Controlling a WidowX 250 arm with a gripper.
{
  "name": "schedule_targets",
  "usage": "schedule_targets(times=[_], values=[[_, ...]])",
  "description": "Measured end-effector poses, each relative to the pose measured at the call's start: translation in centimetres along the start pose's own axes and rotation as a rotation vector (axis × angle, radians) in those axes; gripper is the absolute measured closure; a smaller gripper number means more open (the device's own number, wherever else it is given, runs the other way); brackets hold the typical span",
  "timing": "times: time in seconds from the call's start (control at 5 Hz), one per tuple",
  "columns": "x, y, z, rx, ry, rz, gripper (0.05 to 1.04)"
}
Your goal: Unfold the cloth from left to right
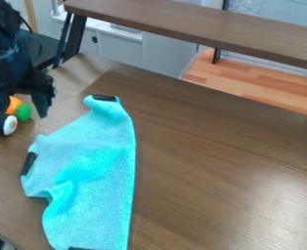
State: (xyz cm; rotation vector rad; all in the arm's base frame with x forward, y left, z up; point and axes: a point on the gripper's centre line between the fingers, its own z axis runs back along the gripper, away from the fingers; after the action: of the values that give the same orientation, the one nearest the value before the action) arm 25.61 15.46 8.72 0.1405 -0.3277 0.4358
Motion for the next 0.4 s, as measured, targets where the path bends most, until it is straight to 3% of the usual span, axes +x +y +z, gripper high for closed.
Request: schedule_targets(times=[0.4], values=[[-0.9, 0.9, -2.0, 0.07, -0.03, 0.006, 0.084]])
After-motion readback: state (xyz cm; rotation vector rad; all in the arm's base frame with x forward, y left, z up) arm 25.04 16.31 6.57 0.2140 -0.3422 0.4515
